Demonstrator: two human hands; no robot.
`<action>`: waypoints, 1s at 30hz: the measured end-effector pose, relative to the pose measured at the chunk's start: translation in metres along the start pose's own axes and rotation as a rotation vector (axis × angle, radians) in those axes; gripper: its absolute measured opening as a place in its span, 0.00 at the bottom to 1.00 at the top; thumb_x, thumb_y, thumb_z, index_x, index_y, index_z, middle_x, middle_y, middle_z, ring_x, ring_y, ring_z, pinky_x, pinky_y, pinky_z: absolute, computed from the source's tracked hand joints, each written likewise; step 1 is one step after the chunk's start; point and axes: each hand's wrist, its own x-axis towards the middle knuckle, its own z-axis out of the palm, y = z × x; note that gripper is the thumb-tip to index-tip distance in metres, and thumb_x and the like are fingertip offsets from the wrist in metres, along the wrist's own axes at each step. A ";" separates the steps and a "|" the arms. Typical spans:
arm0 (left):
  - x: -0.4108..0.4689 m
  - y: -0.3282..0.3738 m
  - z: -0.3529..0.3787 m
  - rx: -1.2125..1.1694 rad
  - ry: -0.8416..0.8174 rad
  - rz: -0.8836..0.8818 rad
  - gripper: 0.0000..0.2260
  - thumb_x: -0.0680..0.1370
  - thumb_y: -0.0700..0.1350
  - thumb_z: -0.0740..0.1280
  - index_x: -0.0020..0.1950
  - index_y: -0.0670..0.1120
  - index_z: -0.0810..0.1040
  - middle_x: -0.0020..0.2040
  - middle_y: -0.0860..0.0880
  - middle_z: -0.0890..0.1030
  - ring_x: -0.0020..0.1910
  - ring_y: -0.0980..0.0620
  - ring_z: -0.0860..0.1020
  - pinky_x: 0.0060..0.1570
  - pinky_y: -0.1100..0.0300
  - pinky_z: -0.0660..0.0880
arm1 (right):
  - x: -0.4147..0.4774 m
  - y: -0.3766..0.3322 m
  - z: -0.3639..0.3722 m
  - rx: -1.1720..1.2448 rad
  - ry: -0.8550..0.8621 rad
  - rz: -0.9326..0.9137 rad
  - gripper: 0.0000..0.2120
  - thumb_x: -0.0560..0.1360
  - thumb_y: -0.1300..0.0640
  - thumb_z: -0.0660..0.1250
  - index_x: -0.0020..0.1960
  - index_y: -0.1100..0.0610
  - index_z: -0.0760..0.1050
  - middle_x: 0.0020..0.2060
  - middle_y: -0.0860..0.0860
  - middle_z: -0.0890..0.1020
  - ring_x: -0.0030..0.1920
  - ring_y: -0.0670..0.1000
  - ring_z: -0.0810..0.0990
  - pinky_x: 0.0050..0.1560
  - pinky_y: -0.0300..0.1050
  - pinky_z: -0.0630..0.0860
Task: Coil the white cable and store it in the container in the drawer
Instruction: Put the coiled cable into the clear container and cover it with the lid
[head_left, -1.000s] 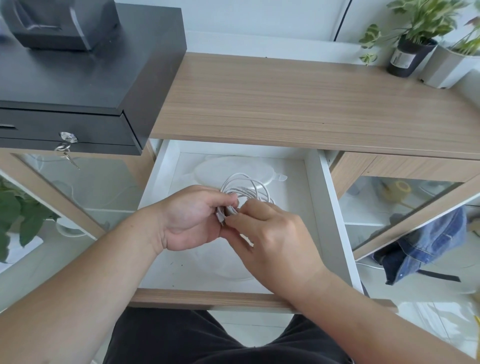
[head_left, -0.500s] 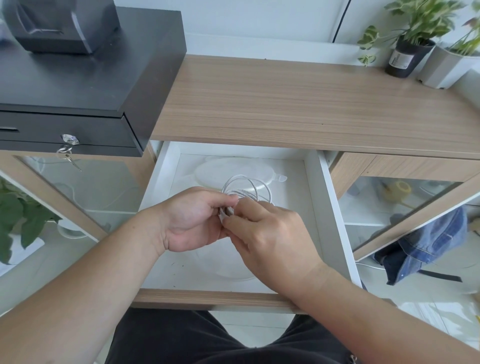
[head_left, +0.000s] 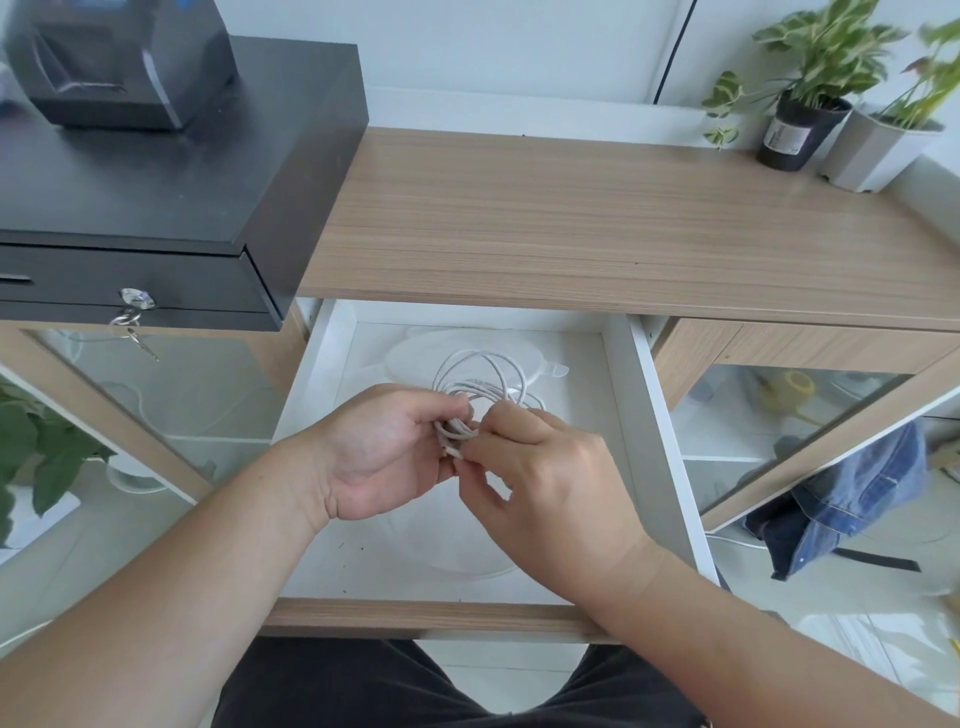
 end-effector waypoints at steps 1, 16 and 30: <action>-0.001 0.001 0.000 -0.004 0.013 0.016 0.08 0.84 0.37 0.58 0.60 0.36 0.73 0.53 0.37 0.74 0.50 0.41 0.74 0.54 0.52 0.73 | -0.002 0.002 -0.003 0.043 -0.023 0.007 0.05 0.71 0.63 0.74 0.36 0.59 0.82 0.35 0.51 0.79 0.30 0.54 0.75 0.27 0.45 0.72; -0.001 0.002 0.000 0.015 -0.003 0.080 0.11 0.83 0.40 0.61 0.58 0.33 0.78 0.53 0.34 0.81 0.45 0.42 0.83 0.46 0.49 0.82 | -0.009 0.056 -0.026 0.742 -0.377 1.004 0.08 0.72 0.62 0.74 0.37 0.63 0.78 0.32 0.54 0.86 0.37 0.54 0.89 0.59 0.57 0.80; 0.006 -0.020 0.016 0.811 0.228 0.127 0.12 0.86 0.48 0.56 0.55 0.42 0.73 0.44 0.41 0.83 0.41 0.33 0.83 0.47 0.39 0.80 | 0.004 0.030 -0.004 1.568 -0.235 1.090 0.33 0.83 0.41 0.55 0.56 0.73 0.78 0.45 0.68 0.81 0.42 0.64 0.78 0.57 0.57 0.76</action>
